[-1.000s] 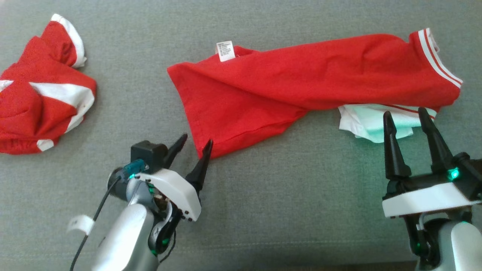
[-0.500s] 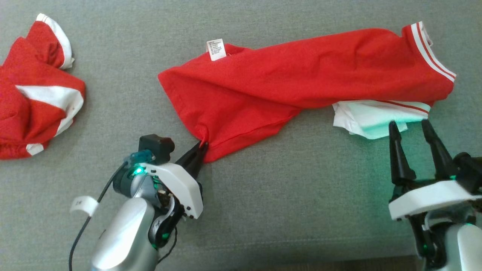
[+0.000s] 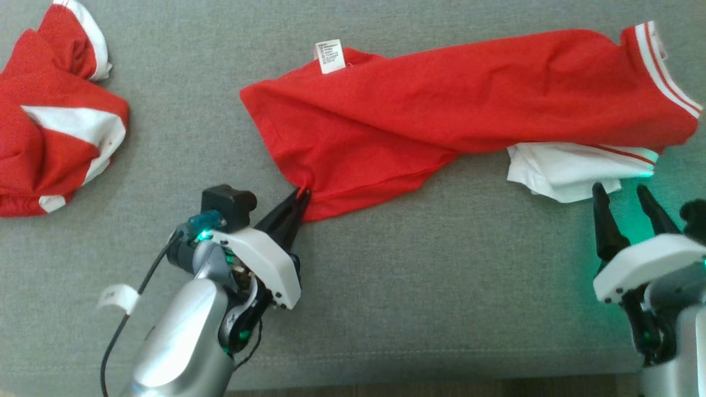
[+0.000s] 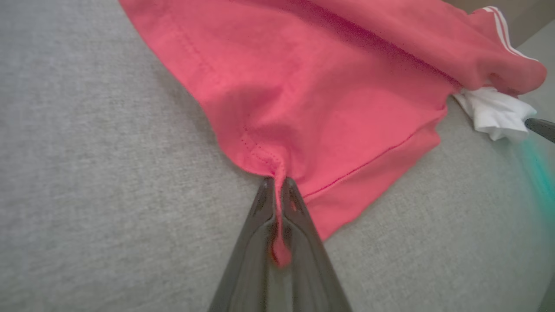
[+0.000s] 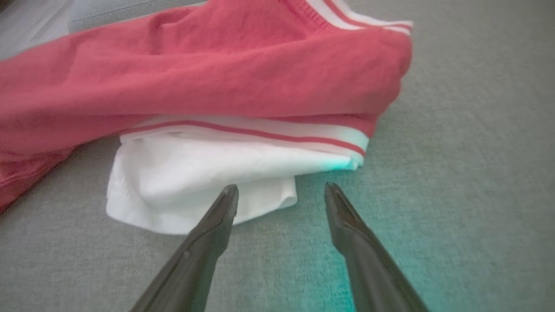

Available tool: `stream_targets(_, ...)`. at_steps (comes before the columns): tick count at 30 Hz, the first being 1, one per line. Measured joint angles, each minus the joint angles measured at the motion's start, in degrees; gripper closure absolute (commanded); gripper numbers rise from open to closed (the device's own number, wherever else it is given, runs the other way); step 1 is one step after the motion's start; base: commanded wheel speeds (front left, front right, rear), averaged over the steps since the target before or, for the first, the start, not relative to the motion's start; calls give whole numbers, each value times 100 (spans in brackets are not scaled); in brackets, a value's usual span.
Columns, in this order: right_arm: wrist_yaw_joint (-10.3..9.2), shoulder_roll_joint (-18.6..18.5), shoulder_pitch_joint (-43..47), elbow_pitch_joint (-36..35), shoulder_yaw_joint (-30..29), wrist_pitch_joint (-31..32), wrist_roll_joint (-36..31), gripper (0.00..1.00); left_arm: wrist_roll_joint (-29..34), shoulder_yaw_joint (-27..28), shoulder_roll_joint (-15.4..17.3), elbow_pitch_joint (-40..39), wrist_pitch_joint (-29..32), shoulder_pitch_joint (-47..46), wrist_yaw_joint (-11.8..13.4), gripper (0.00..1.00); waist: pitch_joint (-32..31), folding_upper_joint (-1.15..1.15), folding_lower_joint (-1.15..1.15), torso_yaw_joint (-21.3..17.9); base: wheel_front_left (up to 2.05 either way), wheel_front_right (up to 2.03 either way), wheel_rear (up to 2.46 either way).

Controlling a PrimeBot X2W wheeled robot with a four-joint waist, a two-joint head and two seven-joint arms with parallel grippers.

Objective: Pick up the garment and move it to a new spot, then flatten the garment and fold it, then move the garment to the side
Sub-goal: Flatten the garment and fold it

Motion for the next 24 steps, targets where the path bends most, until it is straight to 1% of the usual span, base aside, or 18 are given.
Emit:
stream_targets(5,0,-70,-242,298,-9,260,31,0,-1,10,24,-19,-90,-110,37,100,87,0,0,90,0,0,0)
stream_targets(6,0,-78,-242,335,-8,312,86,14,0,13,31,-31,-124,-114,40,100,97,0,0,106,0,0,0)
stream_targets(7,0,-80,-244,332,-13,352,155,62,-3,26,36,-36,-159,-113,40,100,103,0,0,120,0,0,0)
stream_targets(8,0,-83,-258,324,-27,419,229,100,-3,42,45,-52,-207,-112,47,100,103,0,0,129,0,0,0)
stream_targets(12,0,-73,-230,57,-127,531,437,100,-1,185,123,-293,-460,-110,113,100,66,0,0,159,0,0,0)
stream_targets(17,0,-59,23,-972,-344,436,450,100,55,324,311,-890,-726,-86,254,100,-116,0,0,139,0,0,0)
stream_targets(21,0,-91,147,-1846,-350,320,452,100,101,530,520,-1571,-798,-23,402,100,-355,0,0,83,0,0,0)
stream_targets(22,0,-91,147,-1846,-350,320,452,100,101,530,520,-1571,-798,-23,402,100,-355,0,0,83,0,0,0)
stream_targets(24,0,-168,130,-2194,-392,260,454,100,153,594,659,-1875,-776,19,450,100,-491,0,0,55,0,0,0)
